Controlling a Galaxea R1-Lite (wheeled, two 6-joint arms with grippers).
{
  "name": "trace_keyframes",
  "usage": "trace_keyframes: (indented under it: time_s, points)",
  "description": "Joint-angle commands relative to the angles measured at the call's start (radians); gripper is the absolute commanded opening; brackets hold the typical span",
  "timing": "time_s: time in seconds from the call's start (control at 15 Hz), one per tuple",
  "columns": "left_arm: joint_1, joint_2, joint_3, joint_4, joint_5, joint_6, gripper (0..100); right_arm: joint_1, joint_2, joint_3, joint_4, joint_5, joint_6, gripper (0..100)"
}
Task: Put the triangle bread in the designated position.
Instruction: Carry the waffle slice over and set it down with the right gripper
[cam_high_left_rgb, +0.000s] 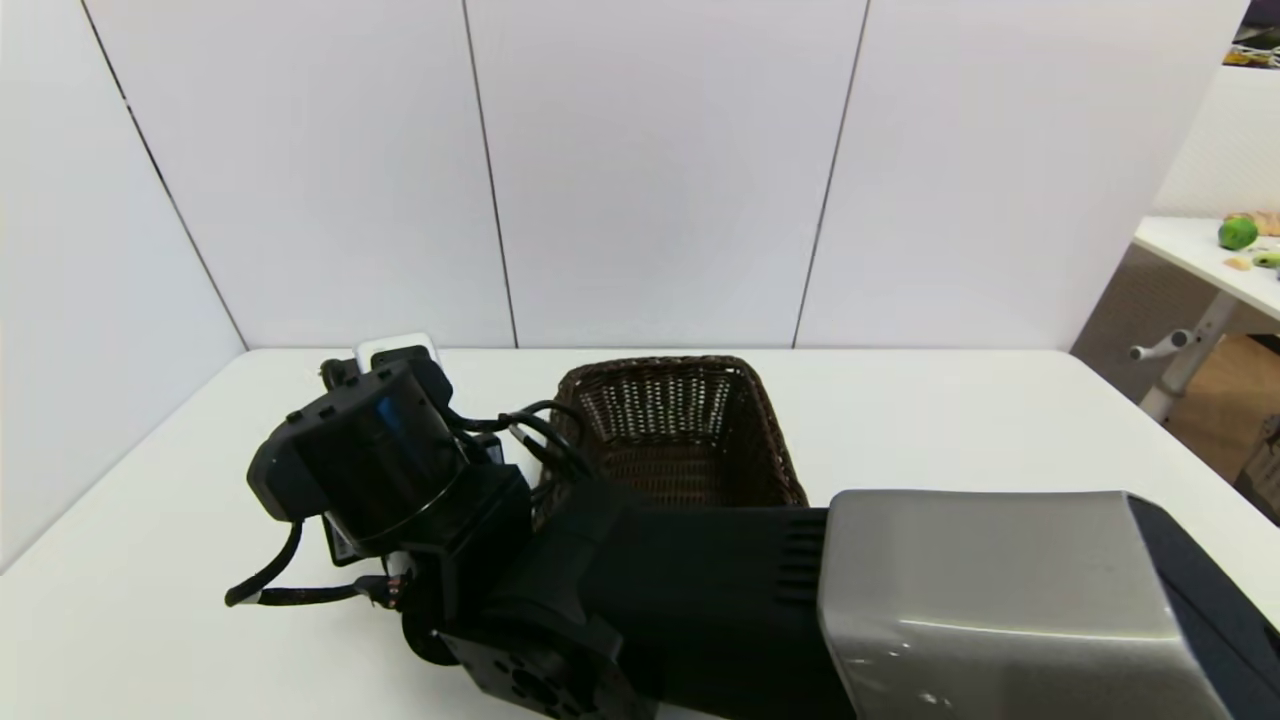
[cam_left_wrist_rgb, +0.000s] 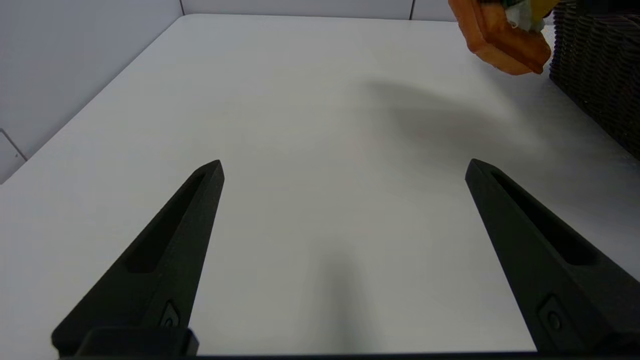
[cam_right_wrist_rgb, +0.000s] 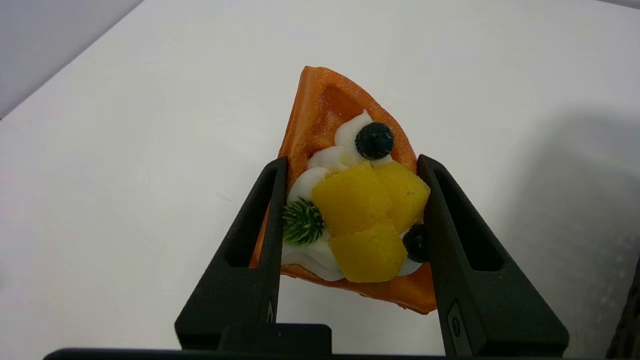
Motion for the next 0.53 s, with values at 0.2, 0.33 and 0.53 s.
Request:
trace_keyframes:
  time_s: [0.2,0.33,0.53]
  points:
    - [0.0,0.0,0.0,0.0,0.0,0.0,100,-0.004,0.009,0.0,-0.001,-0.004,-0.001,0]
    - [0.0,0.0,0.0,-0.003,0.0,0.0,100,-0.003,0.005,0.0,-0.001,-0.004,-0.003,100]
    - [0.0,0.0,0.0,-0.003,0.0,0.0,100,0.0,-0.009,0.0,0.001,-0.004,-0.003,100]
